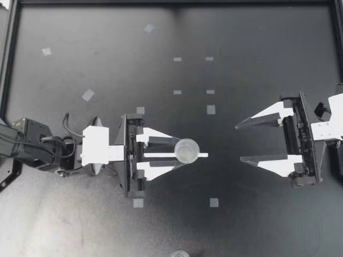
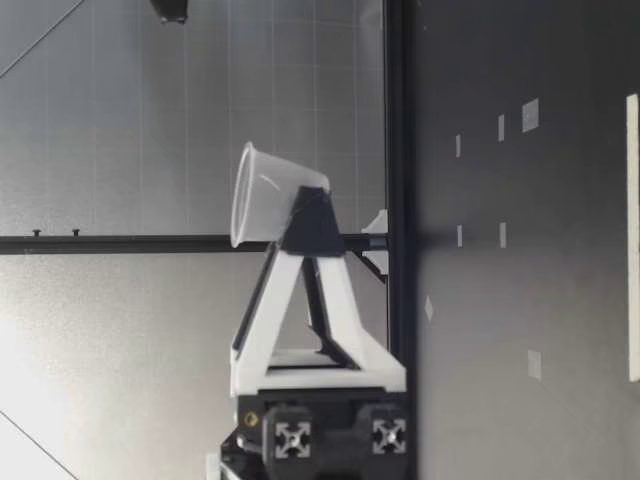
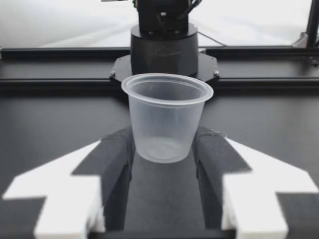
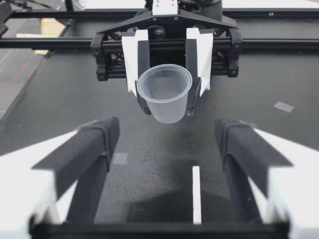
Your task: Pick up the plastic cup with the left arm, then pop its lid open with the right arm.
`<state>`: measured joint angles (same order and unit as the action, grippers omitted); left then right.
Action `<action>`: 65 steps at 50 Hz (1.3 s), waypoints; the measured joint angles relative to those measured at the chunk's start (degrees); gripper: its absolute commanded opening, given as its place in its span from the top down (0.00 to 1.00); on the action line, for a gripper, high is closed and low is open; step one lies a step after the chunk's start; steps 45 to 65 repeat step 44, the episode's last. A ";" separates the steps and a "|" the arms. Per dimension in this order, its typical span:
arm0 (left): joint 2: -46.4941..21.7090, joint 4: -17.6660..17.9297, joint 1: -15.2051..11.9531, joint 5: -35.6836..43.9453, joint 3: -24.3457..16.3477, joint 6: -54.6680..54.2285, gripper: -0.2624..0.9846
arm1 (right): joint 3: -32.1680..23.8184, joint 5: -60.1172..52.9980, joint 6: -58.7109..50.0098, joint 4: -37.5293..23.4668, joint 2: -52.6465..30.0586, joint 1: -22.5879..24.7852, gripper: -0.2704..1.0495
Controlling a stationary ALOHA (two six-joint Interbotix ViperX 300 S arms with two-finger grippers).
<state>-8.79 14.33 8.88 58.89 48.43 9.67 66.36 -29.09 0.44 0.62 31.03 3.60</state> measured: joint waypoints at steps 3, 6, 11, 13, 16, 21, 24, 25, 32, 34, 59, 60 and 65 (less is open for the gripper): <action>0.00 0.00 0.00 0.00 0.00 0.00 0.75 | 0.00 0.00 0.00 0.00 0.00 0.00 0.23; 0.00 0.00 0.00 -0.09 0.00 0.00 0.75 | 0.00 0.00 0.00 0.00 0.00 0.00 0.23; 0.00 0.00 0.00 -0.09 0.00 0.00 0.75 | 0.00 0.00 0.00 0.00 -0.18 0.00 0.23; 0.00 0.00 0.00 -0.09 0.00 0.00 0.75 | 0.00 0.00 0.00 0.00 -0.26 -0.09 0.23; 0.00 0.00 0.00 -0.09 0.00 -0.09 0.75 | 0.00 0.00 0.00 0.00 -0.26 0.00 0.23; 0.00 0.00 0.00 -0.09 0.00 0.00 0.75 | 0.00 0.00 0.00 0.00 -0.26 0.00 0.23; 0.00 0.00 0.00 -0.09 0.00 0.00 0.75 | 0.00 0.00 0.00 0.00 -0.26 0.00 0.23; 0.00 0.00 0.00 -0.09 0.00 -0.09 0.75 | 0.00 0.00 0.00 0.00 -0.26 -0.09 0.23; 0.00 0.00 0.00 -0.09 0.00 0.00 0.75 | 0.00 0.00 -0.09 0.00 -0.26 0.00 0.23; 0.00 0.00 0.00 -0.18 0.00 0.00 0.75 | 0.00 0.00 -0.09 0.00 -0.26 -0.09 0.23; 0.00 0.00 0.00 -0.09 0.00 0.00 0.75 | 0.00 0.00 -0.09 0.00 -0.62 -0.09 0.23; 0.00 0.00 0.00 -0.09 0.00 0.00 0.75 | 0.00 0.00 -0.09 0.00 -0.62 -0.09 0.23; 0.00 0.00 0.00 -0.09 0.00 0.00 0.75 | 0.00 0.00 -0.09 0.00 -0.62 -0.09 0.23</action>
